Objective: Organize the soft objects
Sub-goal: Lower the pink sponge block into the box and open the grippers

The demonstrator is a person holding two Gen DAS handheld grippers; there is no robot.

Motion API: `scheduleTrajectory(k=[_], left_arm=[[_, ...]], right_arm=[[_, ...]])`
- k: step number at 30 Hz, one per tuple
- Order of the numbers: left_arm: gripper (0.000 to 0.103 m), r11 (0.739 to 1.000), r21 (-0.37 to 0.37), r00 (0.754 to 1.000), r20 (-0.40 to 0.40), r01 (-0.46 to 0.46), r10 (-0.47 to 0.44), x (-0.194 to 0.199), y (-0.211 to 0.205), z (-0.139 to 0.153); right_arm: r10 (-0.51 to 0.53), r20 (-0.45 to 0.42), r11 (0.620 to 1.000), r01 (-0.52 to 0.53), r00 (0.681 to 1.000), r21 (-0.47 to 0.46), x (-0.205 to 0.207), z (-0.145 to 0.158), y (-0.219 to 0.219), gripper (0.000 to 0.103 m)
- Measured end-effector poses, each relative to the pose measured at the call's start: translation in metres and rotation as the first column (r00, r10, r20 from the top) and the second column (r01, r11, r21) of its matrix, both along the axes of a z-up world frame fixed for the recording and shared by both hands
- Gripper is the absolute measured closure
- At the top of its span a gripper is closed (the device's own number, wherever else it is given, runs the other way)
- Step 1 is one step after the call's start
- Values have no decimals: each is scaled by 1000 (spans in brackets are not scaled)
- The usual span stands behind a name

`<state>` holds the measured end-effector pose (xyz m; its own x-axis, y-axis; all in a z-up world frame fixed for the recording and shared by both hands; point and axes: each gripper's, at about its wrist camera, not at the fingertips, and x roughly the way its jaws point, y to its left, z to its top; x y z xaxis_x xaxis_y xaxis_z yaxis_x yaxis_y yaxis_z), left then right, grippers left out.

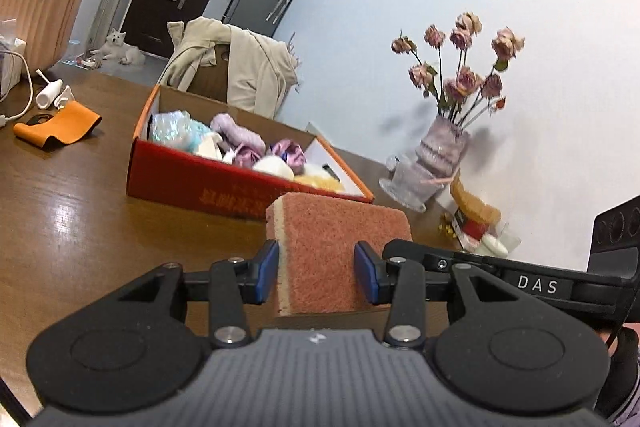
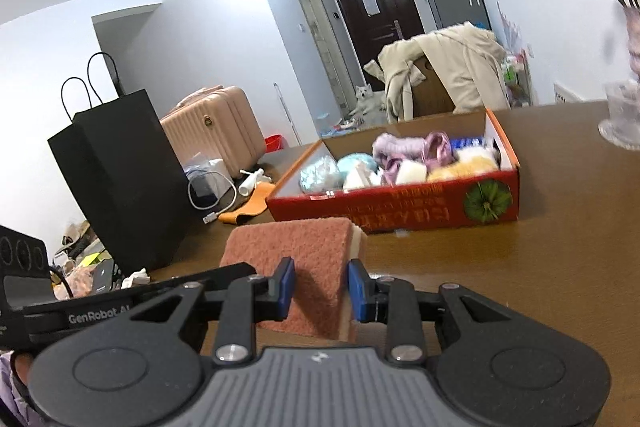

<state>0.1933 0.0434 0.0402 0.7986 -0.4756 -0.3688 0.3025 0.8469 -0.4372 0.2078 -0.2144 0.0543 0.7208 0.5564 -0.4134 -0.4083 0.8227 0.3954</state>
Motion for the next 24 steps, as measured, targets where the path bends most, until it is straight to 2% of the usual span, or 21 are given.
scheduleTrajectory(k=[3, 7, 10, 13, 16, 19, 24], left_arm=[[61, 1000, -7, 1000, 1, 4, -4, 23, 3, 5], [62, 1000, 17, 1000, 19, 16, -17, 80, 1, 20], [62, 999, 38, 999, 37, 7, -9, 135, -2, 37], [63, 993, 114, 998, 58, -21, 15, 196, -12, 46], [63, 990, 133, 998, 29, -50, 47, 250, -18, 38], [63, 989, 137, 998, -34, -53, 58, 299, -20, 20], [65, 966, 255, 986, -151, -30, 71, 346, -35, -12]], right_arm=[[-3, 5, 1000, 3, 1000, -2, 17, 4, 0, 75], [-9, 23, 1000, 9, 1000, 1, 62, 15, -3, 75], [-14, 53, 1000, 14, 999, -4, 121, 29, -3, 75], [-24, 52, 1000, 25, 998, -17, 187, 36, 1, 75], [-28, 51, 997, 32, 998, -71, 243, 29, 9, 75], [-33, 5, 996, 33, 999, -87, 292, 12, 13, 75], [-13, -86, 990, 0, 996, -143, 338, -26, 22, 75]])
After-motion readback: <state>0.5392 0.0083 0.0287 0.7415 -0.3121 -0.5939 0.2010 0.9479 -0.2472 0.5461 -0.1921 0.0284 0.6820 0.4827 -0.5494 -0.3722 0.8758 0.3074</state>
